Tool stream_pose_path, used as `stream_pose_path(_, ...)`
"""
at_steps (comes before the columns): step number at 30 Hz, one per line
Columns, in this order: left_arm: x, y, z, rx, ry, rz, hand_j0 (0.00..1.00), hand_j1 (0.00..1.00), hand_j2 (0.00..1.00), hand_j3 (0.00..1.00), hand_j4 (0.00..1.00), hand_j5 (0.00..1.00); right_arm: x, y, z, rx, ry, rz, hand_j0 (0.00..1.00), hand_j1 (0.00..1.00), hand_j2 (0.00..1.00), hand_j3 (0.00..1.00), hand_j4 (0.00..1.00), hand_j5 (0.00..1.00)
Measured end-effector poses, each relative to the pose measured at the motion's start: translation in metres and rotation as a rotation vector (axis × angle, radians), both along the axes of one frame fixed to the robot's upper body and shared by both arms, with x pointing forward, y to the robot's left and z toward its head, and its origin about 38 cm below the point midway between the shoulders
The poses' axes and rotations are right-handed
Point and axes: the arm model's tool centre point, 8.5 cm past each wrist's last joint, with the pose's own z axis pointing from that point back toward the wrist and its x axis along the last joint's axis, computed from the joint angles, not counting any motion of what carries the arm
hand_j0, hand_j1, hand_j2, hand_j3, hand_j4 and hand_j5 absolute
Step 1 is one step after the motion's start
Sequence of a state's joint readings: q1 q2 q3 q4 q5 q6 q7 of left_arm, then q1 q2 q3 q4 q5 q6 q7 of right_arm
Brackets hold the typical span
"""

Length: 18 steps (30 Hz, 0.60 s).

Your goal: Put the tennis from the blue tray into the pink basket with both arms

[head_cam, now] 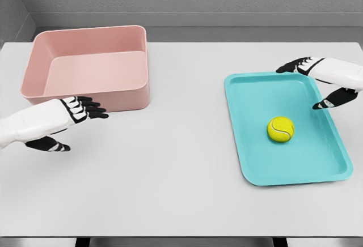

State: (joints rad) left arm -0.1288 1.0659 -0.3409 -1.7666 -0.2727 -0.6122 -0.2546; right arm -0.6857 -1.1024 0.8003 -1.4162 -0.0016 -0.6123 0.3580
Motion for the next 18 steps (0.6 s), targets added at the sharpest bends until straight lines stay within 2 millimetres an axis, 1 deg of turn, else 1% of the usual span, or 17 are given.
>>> stream_pose_path(1, 0.002, -0.001, 0.003, -0.005, -0.012, -0.001, 1.00, 1.00, 1.00, 1.00, 1.00, 1.00, 0.000, 0.000, -0.001, -0.001, 0.002, 0.001, 1.00, 1.00, 1.00, 1.00, 1.00, 1.00)
stream_pose_path(5, 0.002, -0.003, 0.003, -0.012, -0.014, -0.003, 1.00, 1.00, 1.00, 1.00, 1.00, 1.00, -0.001, -0.001, -0.001, -0.005, 0.003, 0.000, 1.00, 1.00, 1.00, 1.00, 1.00, 1.00)
stream_pose_path(6, 0.004, -0.003, 0.006, -0.013, -0.023, -0.004, 1.00, 1.00, 1.00, 1.00, 1.00, 1.00, -0.001, -0.001, -0.002, -0.007, 0.005, 0.001, 1.00, 1.00, 1.00, 1.00, 1.00, 1.00)
stream_pose_path(13, 0.004, -0.004, 0.005, -0.017, -0.022, -0.004, 1.00, 1.00, 1.00, 1.00, 1.00, 1.00, -0.008, 0.005, -0.027, -0.032, 0.075, 0.023, 1.00, 1.00, 1.00, 1.00, 1.00, 1.00)
stream_pose_path(18, 0.004, -0.004, 0.005, -0.017, -0.021, -0.004, 1.00, 1.00, 1.00, 1.00, 1.00, 1.00, -0.009, 0.007, -0.040, -0.041, 0.109, 0.028, 1.00, 1.00, 1.00, 1.00, 1.00, 1.00)
